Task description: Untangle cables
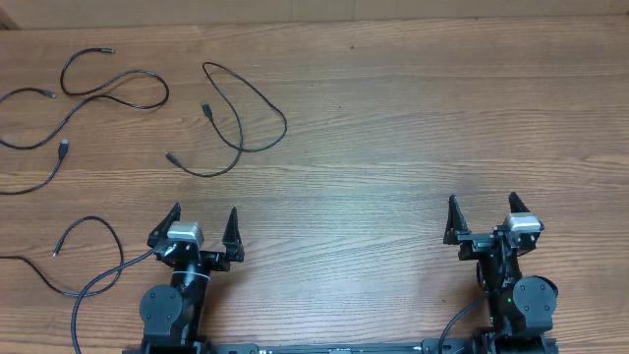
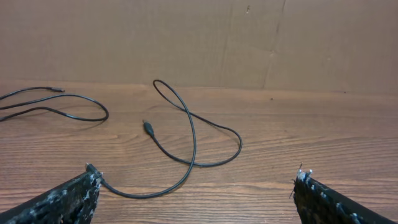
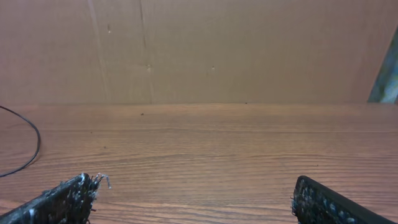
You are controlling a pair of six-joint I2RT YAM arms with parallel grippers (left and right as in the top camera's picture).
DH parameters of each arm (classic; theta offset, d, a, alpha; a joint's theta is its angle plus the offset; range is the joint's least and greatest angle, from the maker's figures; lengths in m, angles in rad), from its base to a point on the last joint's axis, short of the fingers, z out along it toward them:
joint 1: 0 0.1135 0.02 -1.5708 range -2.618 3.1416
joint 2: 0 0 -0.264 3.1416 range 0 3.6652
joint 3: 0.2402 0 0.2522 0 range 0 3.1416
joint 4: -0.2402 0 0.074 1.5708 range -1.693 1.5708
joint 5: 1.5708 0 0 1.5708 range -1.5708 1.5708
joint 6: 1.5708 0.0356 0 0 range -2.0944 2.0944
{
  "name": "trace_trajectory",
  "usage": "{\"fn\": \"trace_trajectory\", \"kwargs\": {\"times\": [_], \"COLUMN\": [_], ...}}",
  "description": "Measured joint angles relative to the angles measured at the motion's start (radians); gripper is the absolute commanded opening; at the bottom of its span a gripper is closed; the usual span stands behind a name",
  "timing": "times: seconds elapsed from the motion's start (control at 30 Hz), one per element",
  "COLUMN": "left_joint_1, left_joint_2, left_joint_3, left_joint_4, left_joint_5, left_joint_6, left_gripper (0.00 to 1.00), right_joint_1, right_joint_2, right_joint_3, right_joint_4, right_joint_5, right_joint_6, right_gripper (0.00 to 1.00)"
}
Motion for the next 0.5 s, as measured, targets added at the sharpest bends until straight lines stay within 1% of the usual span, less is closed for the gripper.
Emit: {"fn": "trace_trajectory", "kwargs": {"times": [0.5], "left_joint_1": [0.0], "left_joint_2": [0.0], "left_joint_3": [0.0], "left_joint_4": [0.0], "left_joint_5": [0.0], "left_joint_6": [0.0], "left_gripper": [0.99], "right_joint_1": [0.0], "right_joint_2": [0.0], "right_joint_3": [0.0], "right_joint_4": [0.002], "right_joint_5": [0.0], "right_joint_6": [-0.003], "right_gripper": [1.0]}}
